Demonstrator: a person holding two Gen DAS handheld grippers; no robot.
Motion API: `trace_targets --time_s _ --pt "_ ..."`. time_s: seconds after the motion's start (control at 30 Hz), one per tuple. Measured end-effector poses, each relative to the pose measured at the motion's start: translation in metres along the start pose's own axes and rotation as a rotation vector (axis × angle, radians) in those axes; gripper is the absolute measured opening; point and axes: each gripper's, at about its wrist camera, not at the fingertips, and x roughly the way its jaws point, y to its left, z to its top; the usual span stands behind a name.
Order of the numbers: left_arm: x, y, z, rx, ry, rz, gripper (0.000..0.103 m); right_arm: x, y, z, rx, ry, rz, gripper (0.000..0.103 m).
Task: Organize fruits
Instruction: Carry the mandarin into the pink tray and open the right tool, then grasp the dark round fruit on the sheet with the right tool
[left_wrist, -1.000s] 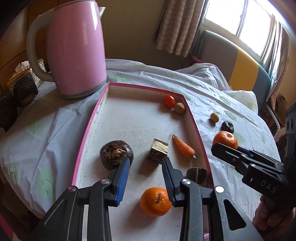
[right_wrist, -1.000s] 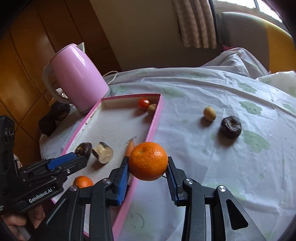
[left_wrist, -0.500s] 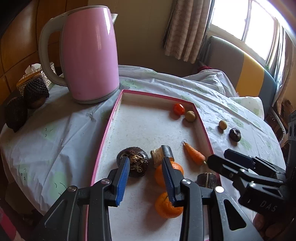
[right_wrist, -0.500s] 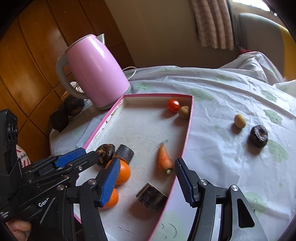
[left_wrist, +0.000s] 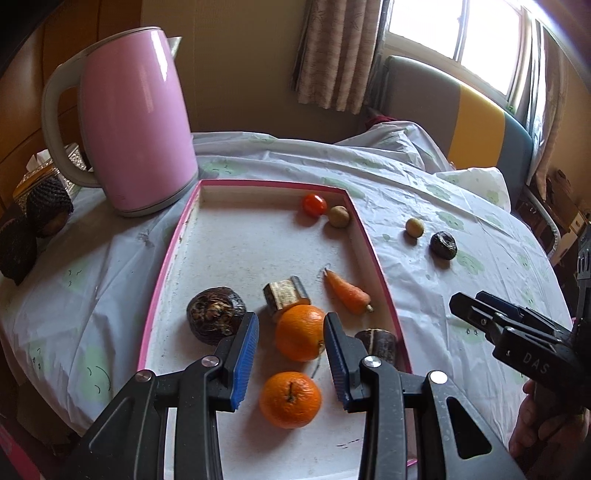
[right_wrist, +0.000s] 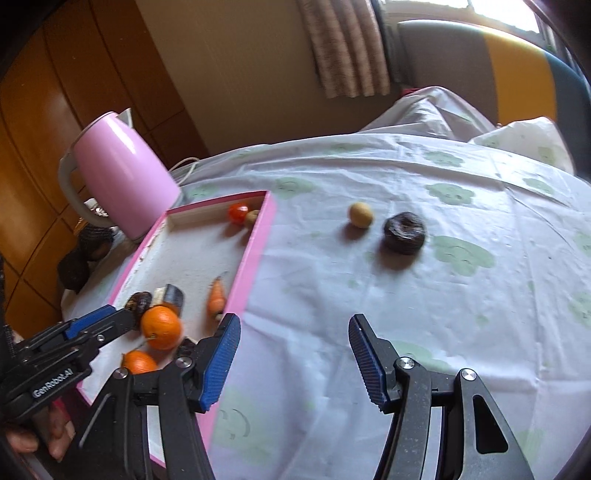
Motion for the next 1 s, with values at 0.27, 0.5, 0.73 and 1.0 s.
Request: trace_targets --time_s 0.27,0.5,0.73,1.0 --pt "0.003 -0.020 0.003 0.050 0.006 -0.031 0.038 -0.006 -0.034 0.000 0.062 -0.024 -0.073 0.063" --pt "0.009 -0.038 0.007 0.083 0.020 -0.080 0.044 -0.007 -0.056 0.005 0.089 -0.030 -0.114 0.063" --pt "0.015 -0.056 0.014 0.125 0.028 -0.100 0.045 0.002 -0.072 0.017 0.083 -0.027 -0.150 0.063" --pt "0.020 -0.067 0.020 0.122 0.033 -0.148 0.045 0.020 -0.086 0.039 0.074 -0.030 -0.163 0.066"
